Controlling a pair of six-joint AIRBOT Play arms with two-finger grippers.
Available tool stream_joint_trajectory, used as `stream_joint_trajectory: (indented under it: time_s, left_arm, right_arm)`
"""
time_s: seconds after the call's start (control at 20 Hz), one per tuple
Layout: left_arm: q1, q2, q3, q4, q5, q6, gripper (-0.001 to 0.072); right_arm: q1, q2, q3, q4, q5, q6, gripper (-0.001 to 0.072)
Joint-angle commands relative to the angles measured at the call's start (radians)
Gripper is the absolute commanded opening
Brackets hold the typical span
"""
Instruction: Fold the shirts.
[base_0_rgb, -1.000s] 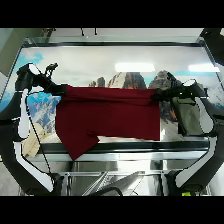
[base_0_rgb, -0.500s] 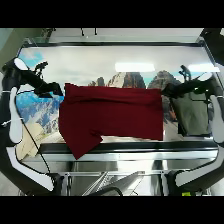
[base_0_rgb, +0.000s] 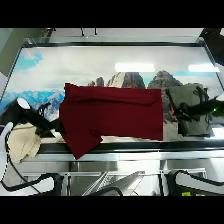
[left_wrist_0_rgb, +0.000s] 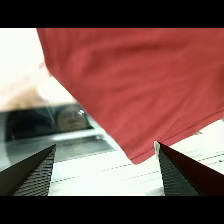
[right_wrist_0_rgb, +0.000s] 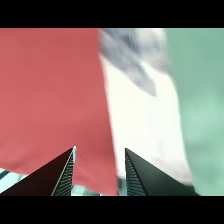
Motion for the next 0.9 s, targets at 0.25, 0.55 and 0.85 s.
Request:
stream_joint_trajectory:
  time_s: [0.25, 0.55, 0.85]
  left_arm:
    - [-0.073, 0.056, -0.302, -0.226, 0.297, 0.087, 0.0678]
    - [-0.107, 0.061, -0.267, -0.251, 0.282, 0.105, 0.0016]
    - [-0.060, 0.061, -0.187, -0.249, 0.140, 0.108, 0.0014]
  right_arm:
    - [-0.044, 0.104, -0.267, -0.005, -0.065, -0.011, 0.0377]
    - [-0.044, 0.106, -0.274, 0.014, -0.062, -0.028, 0.0377]
    - [-0.044, 0.103, -0.369, 0.027, -0.073, -0.048, 0.0377]
